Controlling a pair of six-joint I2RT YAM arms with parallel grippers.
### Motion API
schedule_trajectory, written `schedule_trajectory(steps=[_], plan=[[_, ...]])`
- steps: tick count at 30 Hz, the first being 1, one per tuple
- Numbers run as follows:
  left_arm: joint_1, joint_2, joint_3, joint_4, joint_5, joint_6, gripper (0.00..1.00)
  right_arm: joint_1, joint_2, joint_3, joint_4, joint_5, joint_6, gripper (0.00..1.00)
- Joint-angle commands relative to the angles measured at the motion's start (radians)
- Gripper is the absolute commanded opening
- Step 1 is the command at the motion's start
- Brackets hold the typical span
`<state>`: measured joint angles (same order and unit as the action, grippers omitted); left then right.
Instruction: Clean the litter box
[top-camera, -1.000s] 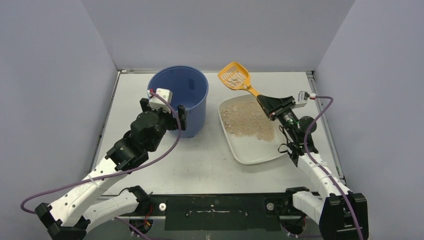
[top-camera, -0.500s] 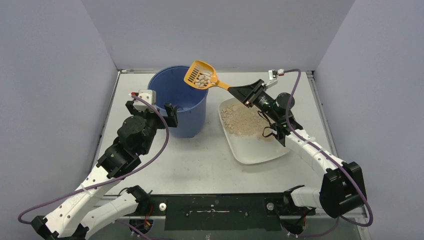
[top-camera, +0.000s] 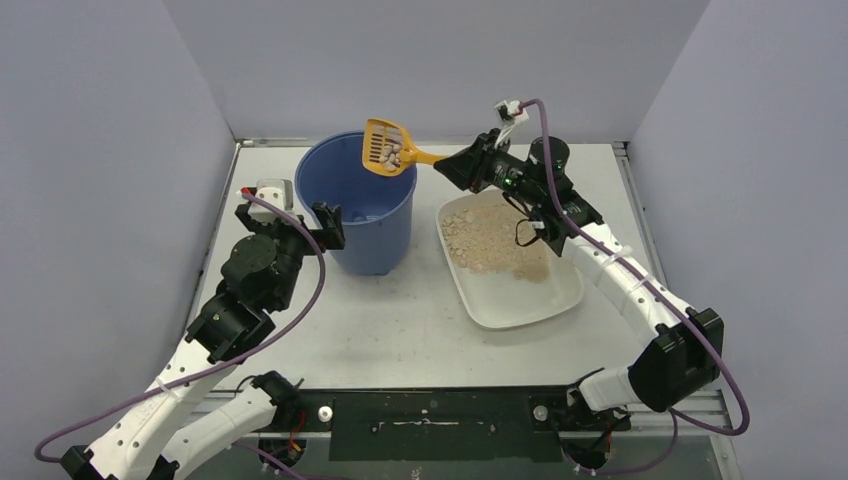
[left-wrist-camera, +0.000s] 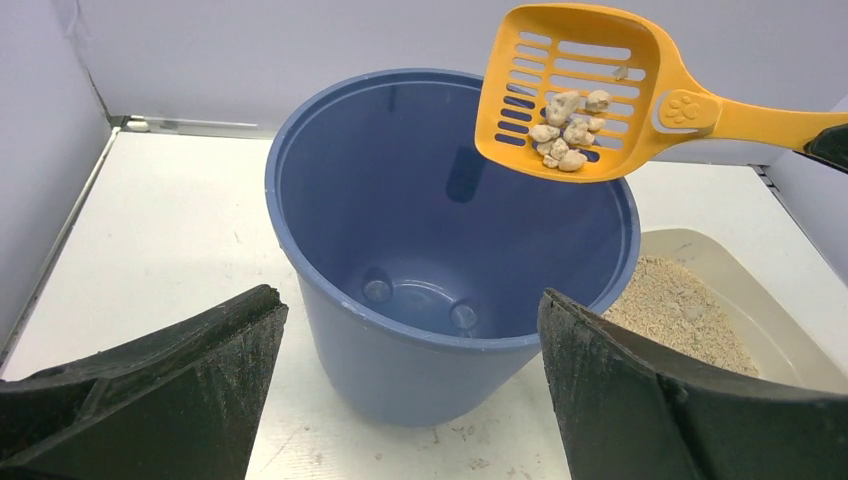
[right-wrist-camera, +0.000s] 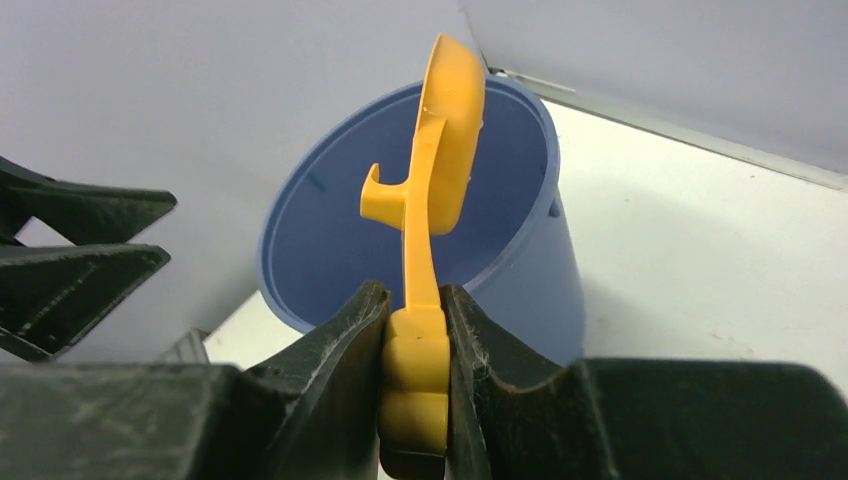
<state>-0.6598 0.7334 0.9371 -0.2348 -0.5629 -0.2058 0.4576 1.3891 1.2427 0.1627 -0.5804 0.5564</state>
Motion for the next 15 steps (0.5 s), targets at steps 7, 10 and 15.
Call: schedule_trajectory(steps=[7,10,15], plan=[[0.017,-0.008,0.003,0.048,0.009,-0.014,0.95,0.175,0.004,0.142,-0.235,0.245,-0.62,0.0],[0.019,-0.007,0.003,0.048,0.011,-0.014,0.95,0.217,-0.01,0.123,-0.202,0.322,-0.722,0.0],[0.022,-0.009,0.003,0.047,0.009,-0.014,0.95,0.262,-0.017,0.108,-0.171,0.368,-0.846,0.0]])
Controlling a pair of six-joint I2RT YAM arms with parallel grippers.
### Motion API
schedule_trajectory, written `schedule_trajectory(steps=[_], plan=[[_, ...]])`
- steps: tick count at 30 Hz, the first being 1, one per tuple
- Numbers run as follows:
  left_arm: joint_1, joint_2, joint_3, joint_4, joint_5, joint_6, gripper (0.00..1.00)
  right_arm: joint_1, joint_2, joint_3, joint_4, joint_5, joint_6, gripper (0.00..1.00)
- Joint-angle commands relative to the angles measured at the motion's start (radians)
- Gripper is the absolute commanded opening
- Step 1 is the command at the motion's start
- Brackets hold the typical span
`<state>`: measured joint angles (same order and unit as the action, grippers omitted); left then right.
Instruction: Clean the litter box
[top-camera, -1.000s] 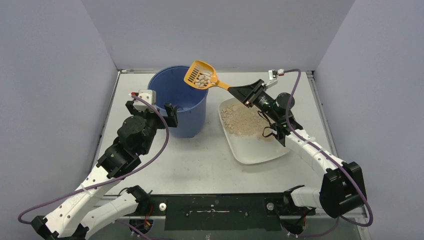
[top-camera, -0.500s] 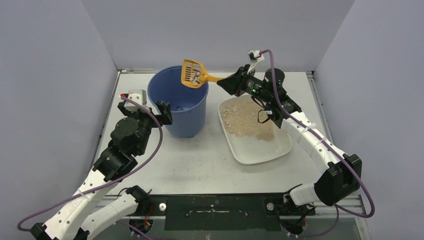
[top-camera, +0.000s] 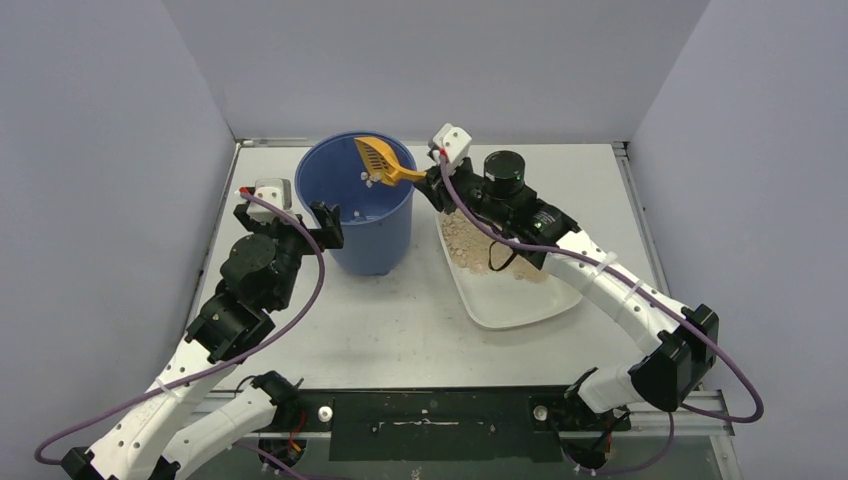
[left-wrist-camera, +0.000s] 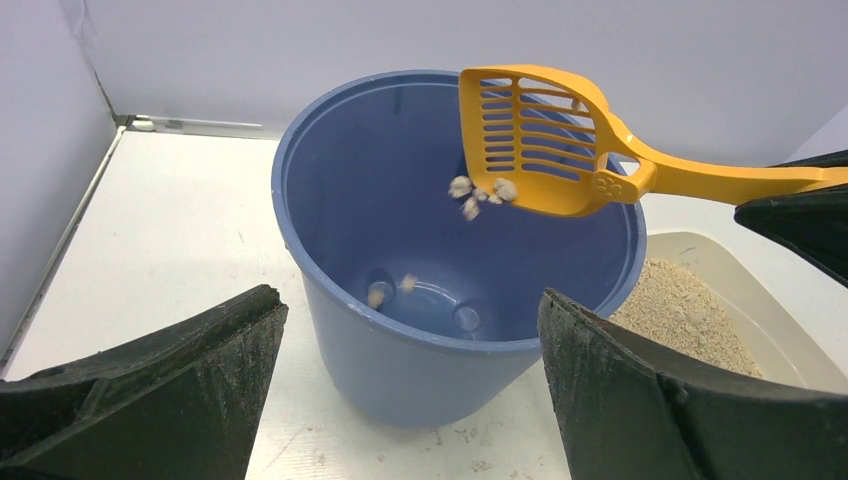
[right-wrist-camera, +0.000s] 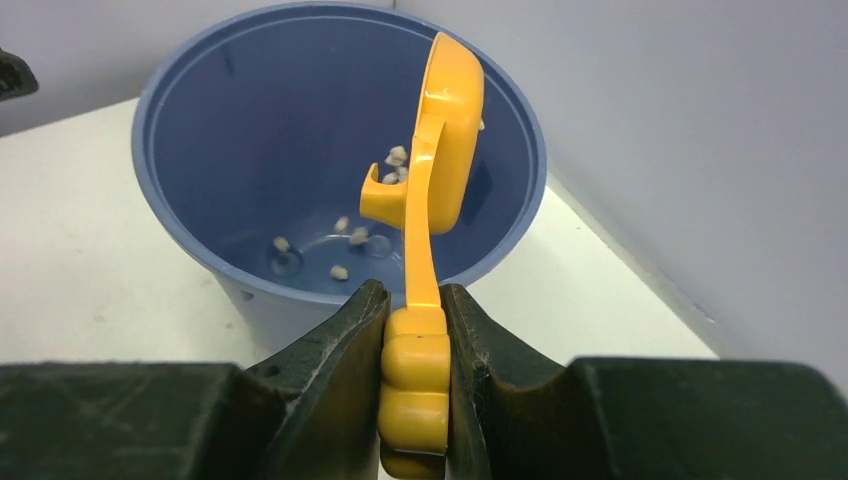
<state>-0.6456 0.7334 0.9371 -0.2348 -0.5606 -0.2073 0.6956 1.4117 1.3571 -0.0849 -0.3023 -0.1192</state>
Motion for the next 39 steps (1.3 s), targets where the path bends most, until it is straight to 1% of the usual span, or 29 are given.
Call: schedule_trajectory(steps=[1,8,14,16,20,22,28,32,35,39], plan=[[0.007,-0.009,0.003,0.048,0.007,-0.012,0.95,0.031,-0.041,-0.01,0.077,0.098,-0.198,0.0],[0.01,-0.008,0.003,0.048,0.01,-0.012,0.95,0.101,-0.075,-0.05,0.153,0.15,-0.336,0.0],[0.011,-0.006,0.002,0.049,0.011,-0.011,0.95,0.156,-0.118,-0.058,0.163,0.192,-0.352,0.0],[0.011,-0.004,0.003,0.048,0.012,-0.01,0.95,0.175,-0.15,-0.077,0.19,0.203,-0.341,0.0],[0.011,-0.002,0.002,0.047,0.019,-0.012,0.95,0.187,-0.222,-0.108,0.212,0.209,-0.295,0.0],[0.01,-0.002,-0.002,0.047,0.02,-0.012,0.95,0.186,-0.258,-0.128,0.211,0.236,-0.261,0.0],[0.01,0.004,-0.002,0.046,0.024,-0.015,0.95,0.188,-0.363,-0.174,0.171,0.415,-0.137,0.0],[0.009,0.009,-0.003,0.046,0.024,-0.015,0.95,0.187,-0.419,-0.184,0.096,0.542,-0.026,0.0],[0.009,0.016,-0.003,0.048,0.022,-0.015,0.95,0.185,-0.444,-0.176,0.005,0.642,0.05,0.0],[0.009,0.024,-0.002,0.046,0.025,-0.015,0.95,0.184,-0.473,-0.18,-0.093,0.726,0.147,0.0]])
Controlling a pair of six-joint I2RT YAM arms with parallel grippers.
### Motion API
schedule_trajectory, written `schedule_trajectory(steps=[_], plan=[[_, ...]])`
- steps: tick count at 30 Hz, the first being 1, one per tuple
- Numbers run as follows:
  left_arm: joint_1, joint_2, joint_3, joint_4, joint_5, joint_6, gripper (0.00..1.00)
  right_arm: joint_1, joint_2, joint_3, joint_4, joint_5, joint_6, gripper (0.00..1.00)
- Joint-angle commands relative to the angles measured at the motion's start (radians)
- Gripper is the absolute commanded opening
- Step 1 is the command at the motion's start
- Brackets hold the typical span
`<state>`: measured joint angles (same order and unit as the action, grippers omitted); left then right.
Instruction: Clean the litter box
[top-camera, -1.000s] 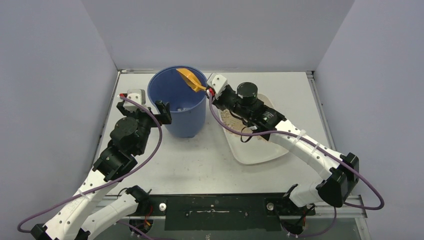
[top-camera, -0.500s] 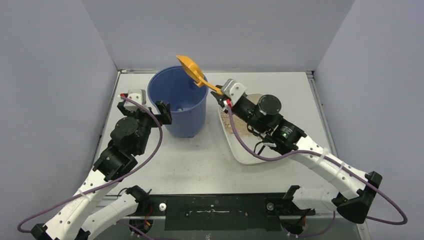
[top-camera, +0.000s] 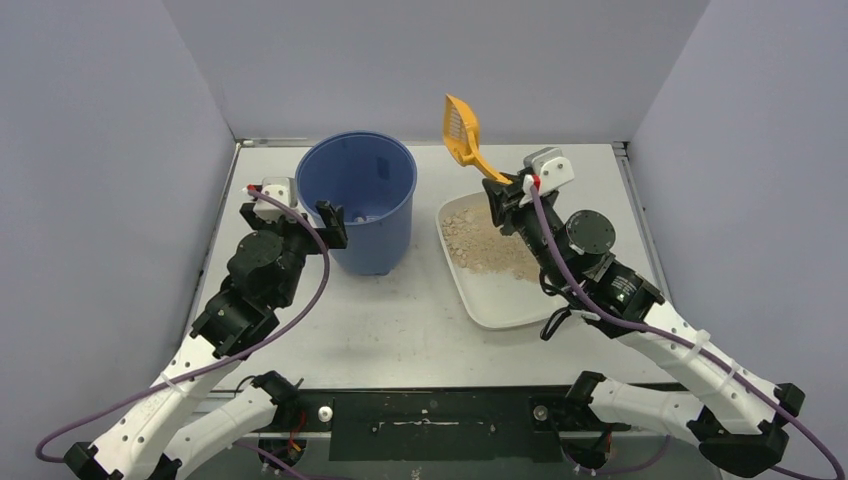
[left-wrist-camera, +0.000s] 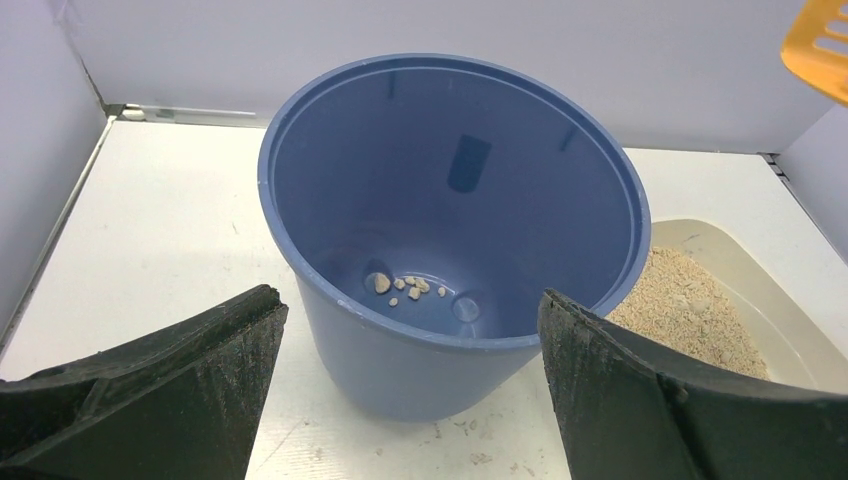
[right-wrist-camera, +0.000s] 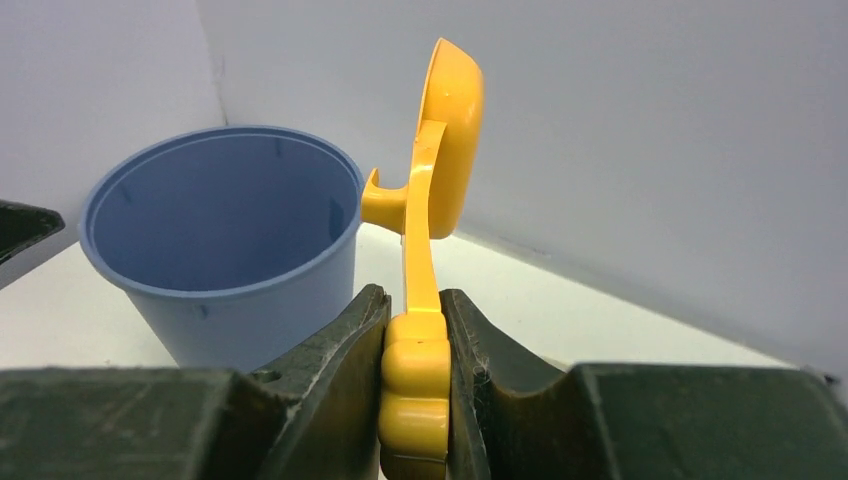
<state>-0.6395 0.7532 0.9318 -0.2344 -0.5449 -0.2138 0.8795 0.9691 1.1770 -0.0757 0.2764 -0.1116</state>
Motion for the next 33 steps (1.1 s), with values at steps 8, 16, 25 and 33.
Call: schedule_trajectory(steps=[8,16,25,33], plan=[[0.004,0.003,0.002,0.043,0.007,-0.009,0.95,-0.029,-0.004,0.056,-0.399,0.227,0.37,0.0],[0.001,0.009,0.002,0.044,0.015,-0.015,0.95,-0.172,0.026,0.038,-0.633,0.11,0.624,0.0],[0.0,0.004,0.001,0.044,0.01,-0.015,0.95,-0.411,0.059,0.02,-0.806,-0.053,0.781,0.0],[-0.006,-0.002,0.001,0.046,0.004,-0.015,0.95,-0.613,0.007,-0.049,-0.88,-0.222,0.921,0.0]])
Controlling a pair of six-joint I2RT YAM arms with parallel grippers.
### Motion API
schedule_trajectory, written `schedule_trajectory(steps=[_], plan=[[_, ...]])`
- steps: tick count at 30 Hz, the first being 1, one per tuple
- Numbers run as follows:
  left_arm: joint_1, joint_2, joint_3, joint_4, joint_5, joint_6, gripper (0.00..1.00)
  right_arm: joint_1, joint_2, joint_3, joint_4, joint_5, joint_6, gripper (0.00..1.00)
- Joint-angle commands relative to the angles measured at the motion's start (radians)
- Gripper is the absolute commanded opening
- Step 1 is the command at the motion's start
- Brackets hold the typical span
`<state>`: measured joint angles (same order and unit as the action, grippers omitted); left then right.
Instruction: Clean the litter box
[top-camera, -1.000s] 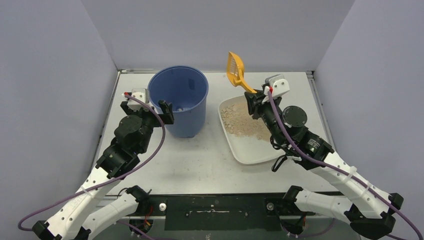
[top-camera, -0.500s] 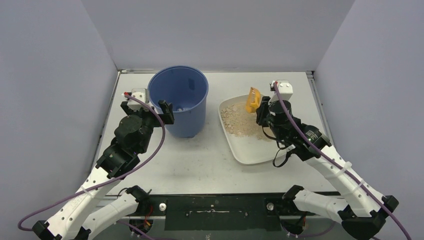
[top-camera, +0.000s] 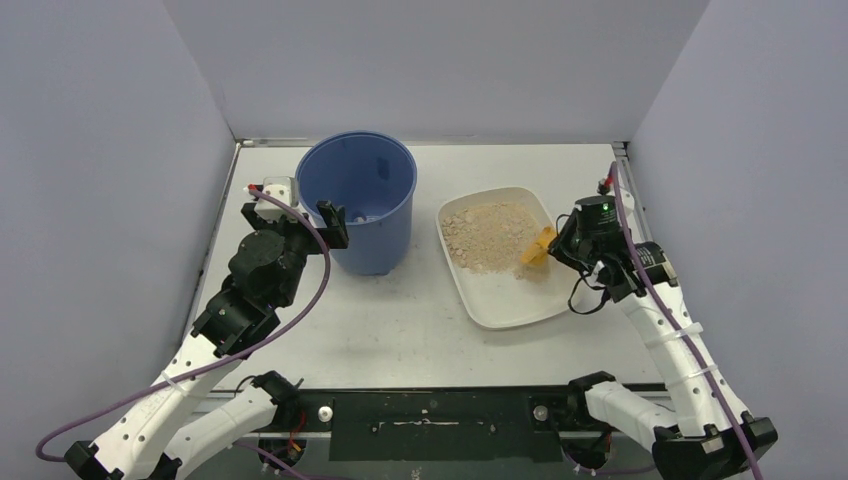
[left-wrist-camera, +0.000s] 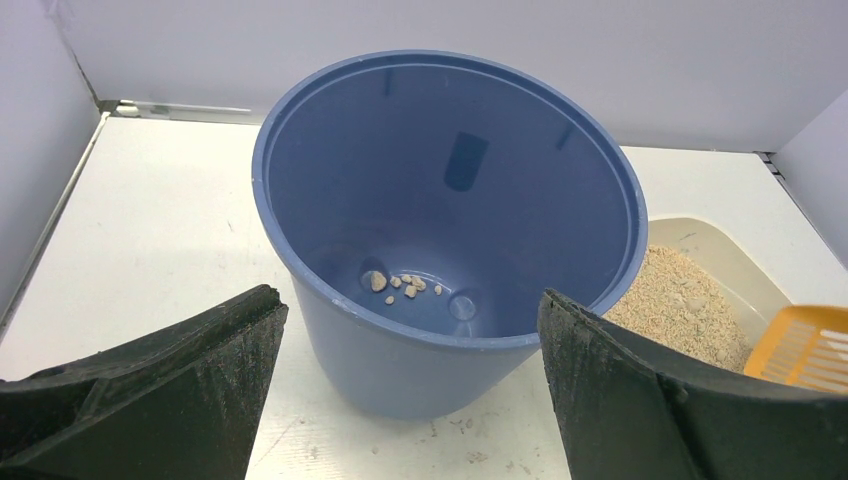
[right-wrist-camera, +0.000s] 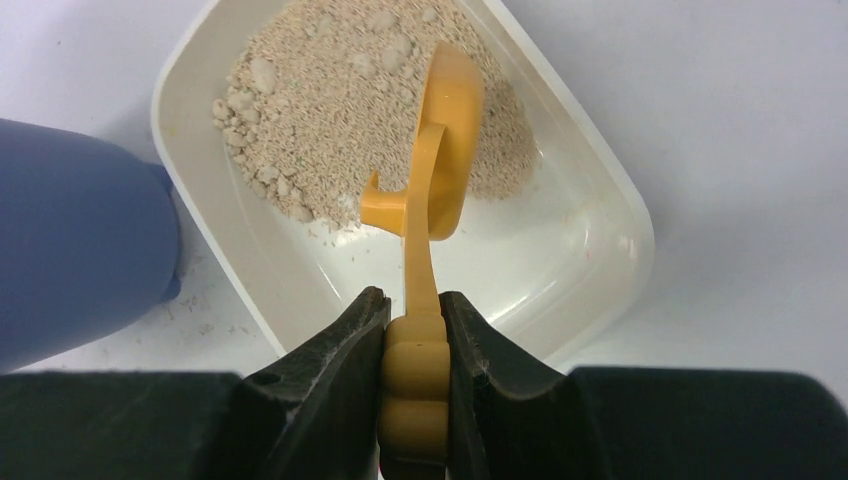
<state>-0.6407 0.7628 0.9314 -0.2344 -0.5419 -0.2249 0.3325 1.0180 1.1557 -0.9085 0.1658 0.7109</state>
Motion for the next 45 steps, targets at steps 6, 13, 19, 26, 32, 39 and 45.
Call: schedule_trajectory(steps=[6,13,19,26,32,39,45], plan=[[-0.006,-0.013,0.002,0.045,0.008,-0.007,0.95,-0.149,-0.042,-0.047,-0.11,-0.196,0.146,0.0],[-0.007,-0.023,0.004,0.044,0.023,-0.014,0.95,-0.167,-0.045,-0.068,-0.155,-0.188,0.205,0.0],[-0.008,-0.037,0.003,0.045,0.022,-0.019,0.95,-0.167,-0.053,-0.051,-0.205,-0.101,0.253,0.0],[-0.011,-0.048,0.002,0.045,0.023,-0.021,0.95,-0.168,-0.037,-0.039,-0.241,-0.07,0.286,0.0],[-0.021,-0.048,0.001,0.046,0.025,-0.023,0.96,-0.167,-0.01,-0.025,-0.26,-0.073,0.302,0.0],[-0.033,-0.051,0.0,0.043,0.02,-0.024,0.96,-0.17,0.018,-0.063,-0.233,-0.085,0.324,0.0],[-0.041,-0.05,-0.002,0.046,0.01,-0.021,0.96,-0.172,-0.002,-0.18,-0.118,-0.098,0.371,0.0]])
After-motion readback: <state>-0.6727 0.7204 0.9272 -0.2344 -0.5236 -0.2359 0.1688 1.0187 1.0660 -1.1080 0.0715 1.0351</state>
